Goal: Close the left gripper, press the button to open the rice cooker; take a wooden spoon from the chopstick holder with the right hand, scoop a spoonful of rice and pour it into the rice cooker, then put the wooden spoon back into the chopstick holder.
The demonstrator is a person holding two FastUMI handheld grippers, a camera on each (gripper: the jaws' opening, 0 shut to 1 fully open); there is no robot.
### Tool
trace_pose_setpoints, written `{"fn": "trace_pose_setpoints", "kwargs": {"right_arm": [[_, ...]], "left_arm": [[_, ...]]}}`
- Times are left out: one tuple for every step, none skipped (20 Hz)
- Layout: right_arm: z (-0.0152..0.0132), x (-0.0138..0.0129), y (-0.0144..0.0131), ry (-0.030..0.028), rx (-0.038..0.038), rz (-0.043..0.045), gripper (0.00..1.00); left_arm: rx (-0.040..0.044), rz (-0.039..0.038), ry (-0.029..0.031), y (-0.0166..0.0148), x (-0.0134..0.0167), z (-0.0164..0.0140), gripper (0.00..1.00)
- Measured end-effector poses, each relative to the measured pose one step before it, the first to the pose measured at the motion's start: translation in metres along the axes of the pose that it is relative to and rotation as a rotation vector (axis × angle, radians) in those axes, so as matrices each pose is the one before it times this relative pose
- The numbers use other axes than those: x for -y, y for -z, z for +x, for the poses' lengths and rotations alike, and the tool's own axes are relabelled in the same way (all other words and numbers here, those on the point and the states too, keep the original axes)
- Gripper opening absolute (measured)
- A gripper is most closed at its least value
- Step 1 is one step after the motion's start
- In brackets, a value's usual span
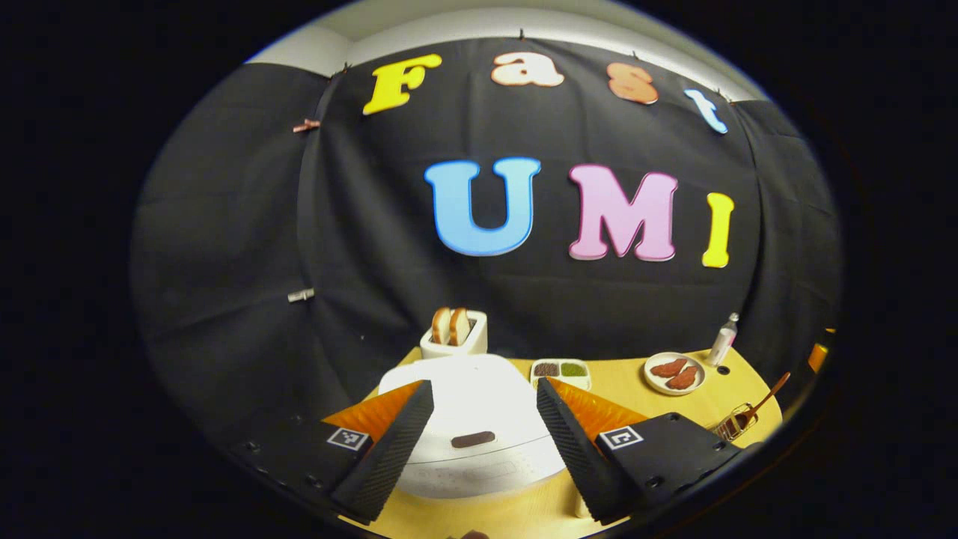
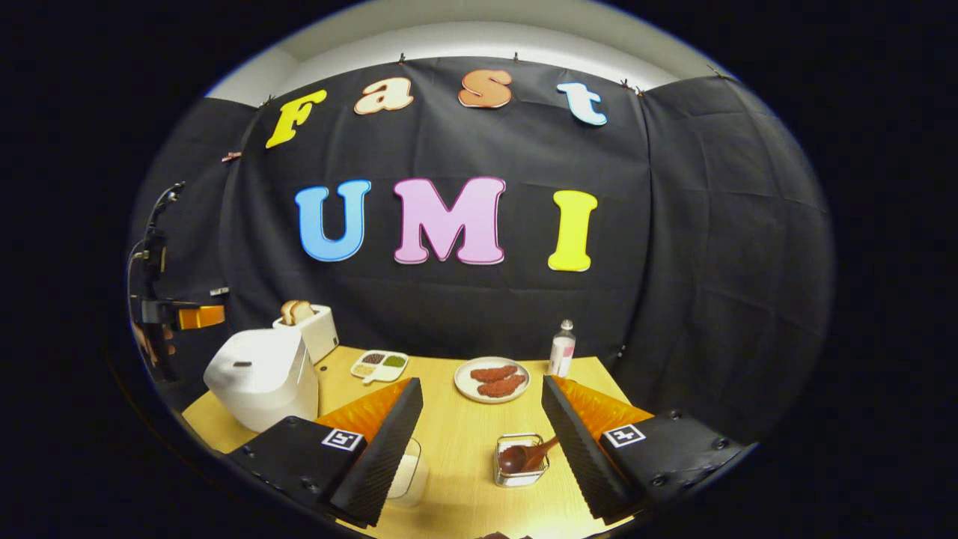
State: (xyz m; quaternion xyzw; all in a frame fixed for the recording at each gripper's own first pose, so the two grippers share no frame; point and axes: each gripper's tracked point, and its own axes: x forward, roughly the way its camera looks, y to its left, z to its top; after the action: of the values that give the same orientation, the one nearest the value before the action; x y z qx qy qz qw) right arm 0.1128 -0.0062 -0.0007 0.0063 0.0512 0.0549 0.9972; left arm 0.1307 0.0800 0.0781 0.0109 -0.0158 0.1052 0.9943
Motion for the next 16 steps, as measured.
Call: {"fn": "trace_pose_setpoints", "kwargs": {"right_arm": [[-0.0012, -0.00416, -0.0104, 0.0047, 0.01627, 0.00571, 1.0], [-0.00362, -0.00423, -0.00891, 0.0055, 0.01436, 0.00289, 1.0], [-0.00567, -0.00312, -0.0083, 0.00896, 0.01371, -0.00079, 1.0], [-0.00719, -0.00138, -0.00681, 0.01204, 0.01279, -0.00625, 1.0], [-0.00849, -0.00114, -0.00394, 0.01472, 0.00624, -0.0094, 1.0], [-0.01045, 0.00059, -0.00127, 0.01717, -0.0031, -0.00543, 1.0], [-0.00308, 0.00637, 0.00737, 0.01457, -0.00552, 0.00122, 1.0], [-0.01162, 0.00114, -0.00008, 0.01406, -0.00695, 0.00356, 1.0], [-0.01, 0.00344, 0.00005, 0.01648, -0.00425, 0.00372, 1.0], [-0.00708, 0.00515, 0.00135, 0.01622, -0.00073, 0.0014, 1.0], [-0.00593, 0.00654, 0.00164, 0.01742, -0.00124, -0.00103, 1.0], [-0.00463, 0.00589, 0.00265, 0.01194, -0.00015, -0.00081, 1.0], [-0.00425, 0.00445, 0.00168, 0.00654, -0.00194, 0.00377, 1.0], [-0.00344, 0.00497, 0.00207, 0.00267, -0.00185, 0.00808, 1.0], [-0.00203, 0.00383, 0.00128, -0.0014, -0.00178, 0.01111, 1.0], [-0.00012, 0.00355, 0.00075, -0.00436, 0.00089, 0.0117, 1.0]], "left_arm": [[0.02226, -0.00573, 0.01487, -0.00687, 0.00387, -0.01522, 0.96], [0.00879, -0.01613, 0.01911, -0.00302, 0.00657, -0.01481, 0.96], [0.01198, -0.01274, 0.02683, -0.00094, 0.00776, -0.01414, 0.96], [0.00862, -0.00684, 0.02339, 0.00002, 0.00697, -0.01239, 0.96], [0.00588, 0.00218, 0.01955, 0.003, 0.00527, -0.01167, 0.96], [-0.00327, 0.00014, 0.01759, 0.00549, 0.00543, -0.00955, 0.96], [-0.01267, -0.00793, 0.02377, 0.00786, 0.00655, -0.00636, 0.96], [-0.0163, -0.01634, 0.02049, 0.00775, 0.00636, -0.00685, 0.96], [-0.01344, -0.01647, 0.02422, 0.00655, 0.00538, -0.00365, 0.96], [-0.00714, -0.01004, 0.01224, 0.00466, 0.00346, -0.00347, 0.96], [0.00147, -0.00244, 0.00512, 0.00019, -0.00078, -0.00156, 0.96], [-0.00282, 0.00076, 0.00538, 0.00186, 0.00156, -0.00155, 0.96], [-0.00978, 0.00365, -0.00233, 0.00304, 0.00023, -0.00169, 0.96], [-0.01139, 0.00211, -0.01081, 0.00183, -0.00107, -0.00224, 0.95], [-0.00404, -0.0028, -0.00996, -0.00052, -0.00015, -0.00399, 0.95], [0.00602, -0.00581, -0.00608, -0.00379, 0.00127, -0.00504, 0.95]]}}
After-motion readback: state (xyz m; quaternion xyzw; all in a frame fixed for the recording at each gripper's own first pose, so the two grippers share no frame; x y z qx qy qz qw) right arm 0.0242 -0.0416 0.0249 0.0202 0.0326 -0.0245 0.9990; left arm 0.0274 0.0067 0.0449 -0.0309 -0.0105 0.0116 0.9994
